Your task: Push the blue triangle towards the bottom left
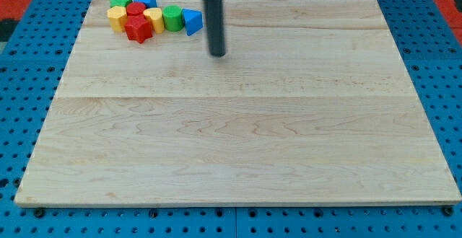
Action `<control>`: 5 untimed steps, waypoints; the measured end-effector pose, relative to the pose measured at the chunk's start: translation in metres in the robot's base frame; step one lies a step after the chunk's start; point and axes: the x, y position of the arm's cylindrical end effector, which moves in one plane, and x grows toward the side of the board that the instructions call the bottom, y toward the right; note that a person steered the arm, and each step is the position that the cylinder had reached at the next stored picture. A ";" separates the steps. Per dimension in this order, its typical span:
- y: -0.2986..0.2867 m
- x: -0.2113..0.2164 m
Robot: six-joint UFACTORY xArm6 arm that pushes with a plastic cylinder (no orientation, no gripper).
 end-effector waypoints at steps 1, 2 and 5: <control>-0.008 -0.064; -0.059 -0.077; -0.082 -0.024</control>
